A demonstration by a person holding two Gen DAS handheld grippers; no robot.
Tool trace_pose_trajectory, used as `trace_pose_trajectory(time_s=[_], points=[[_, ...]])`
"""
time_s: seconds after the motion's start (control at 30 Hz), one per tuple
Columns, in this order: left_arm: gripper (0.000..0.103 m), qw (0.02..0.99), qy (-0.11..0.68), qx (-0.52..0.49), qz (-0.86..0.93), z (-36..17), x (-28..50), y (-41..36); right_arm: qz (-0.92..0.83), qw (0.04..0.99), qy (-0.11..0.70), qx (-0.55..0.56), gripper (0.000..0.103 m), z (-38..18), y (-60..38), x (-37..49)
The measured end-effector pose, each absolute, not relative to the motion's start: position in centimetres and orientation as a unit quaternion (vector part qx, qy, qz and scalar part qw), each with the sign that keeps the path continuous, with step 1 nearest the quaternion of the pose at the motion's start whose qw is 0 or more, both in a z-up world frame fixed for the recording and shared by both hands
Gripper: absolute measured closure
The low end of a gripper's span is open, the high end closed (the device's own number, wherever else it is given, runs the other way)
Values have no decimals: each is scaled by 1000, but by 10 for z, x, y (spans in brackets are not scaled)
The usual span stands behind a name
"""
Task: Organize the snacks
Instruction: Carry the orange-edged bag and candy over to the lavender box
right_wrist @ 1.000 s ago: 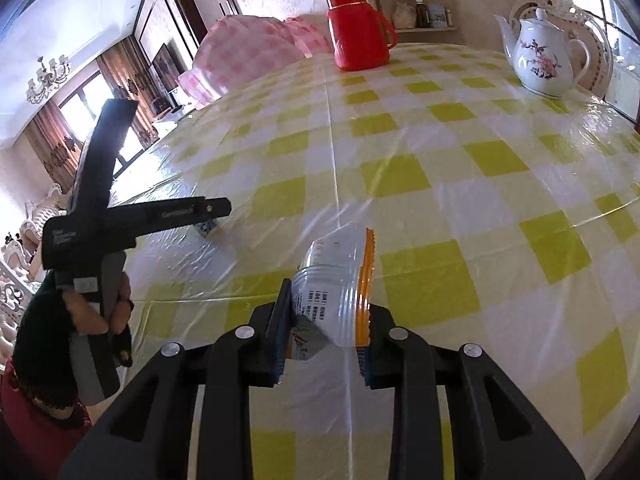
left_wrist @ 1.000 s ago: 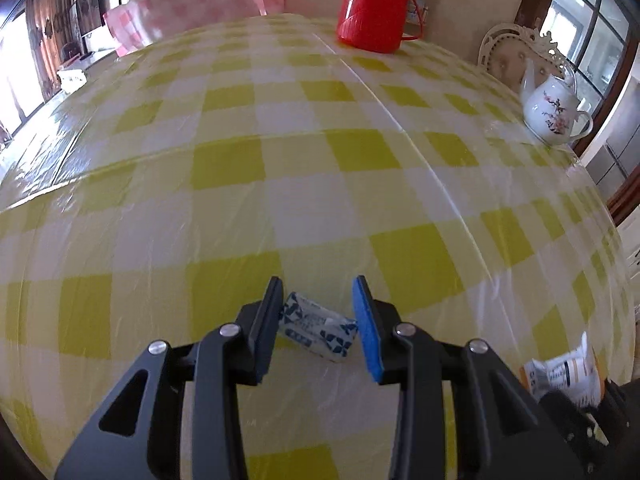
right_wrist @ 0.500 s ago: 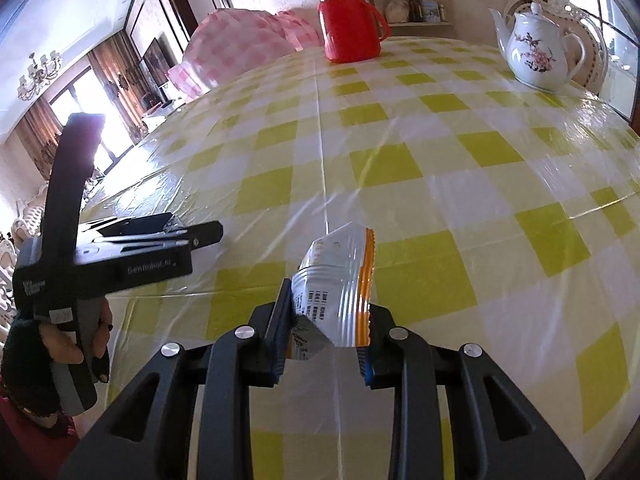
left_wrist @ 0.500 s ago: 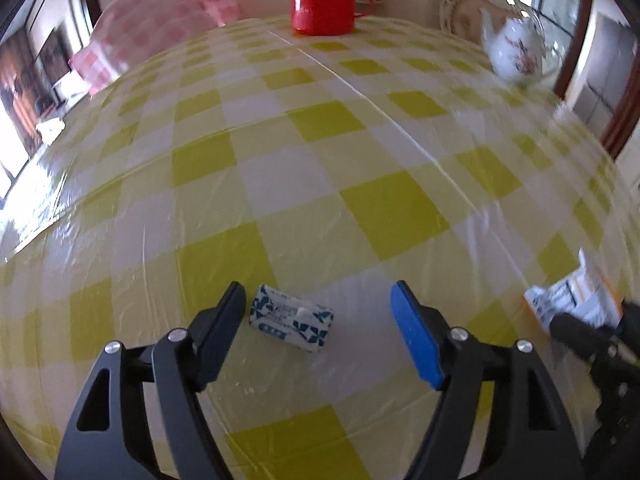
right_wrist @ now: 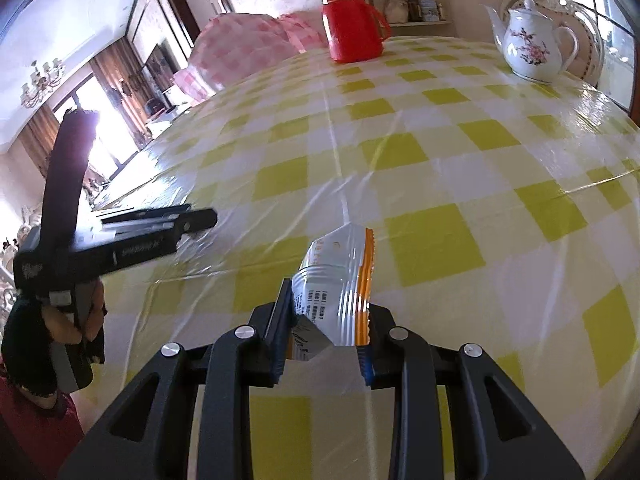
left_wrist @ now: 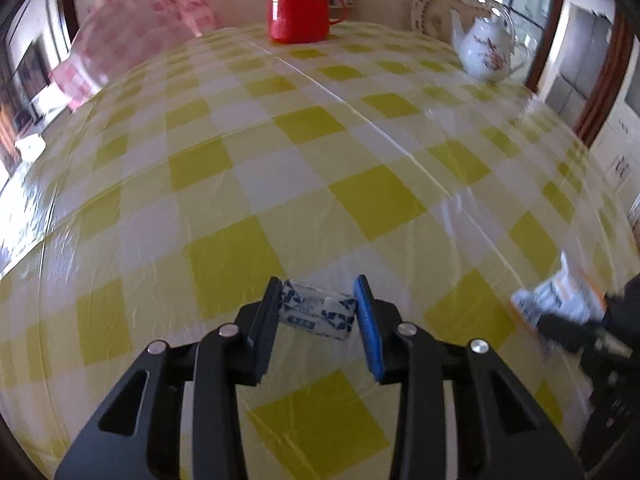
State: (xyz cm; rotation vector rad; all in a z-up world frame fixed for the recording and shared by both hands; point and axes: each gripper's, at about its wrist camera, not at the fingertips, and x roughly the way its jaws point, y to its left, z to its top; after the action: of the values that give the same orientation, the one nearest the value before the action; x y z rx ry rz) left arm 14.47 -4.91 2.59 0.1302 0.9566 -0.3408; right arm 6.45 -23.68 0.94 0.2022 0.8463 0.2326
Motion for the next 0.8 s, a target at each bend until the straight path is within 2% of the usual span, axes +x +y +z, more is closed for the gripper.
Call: trace_pose_trajectory(time_s=[0.33, 0.8], points=[[66, 889, 436, -10, -143, 36, 114, -15, 124, 900, 407, 101, 75, 9, -221, 49], [66, 906, 397, -51, -135, 42, 36, 16, 165, 889, 411, 111, 75, 8, -180, 15]])
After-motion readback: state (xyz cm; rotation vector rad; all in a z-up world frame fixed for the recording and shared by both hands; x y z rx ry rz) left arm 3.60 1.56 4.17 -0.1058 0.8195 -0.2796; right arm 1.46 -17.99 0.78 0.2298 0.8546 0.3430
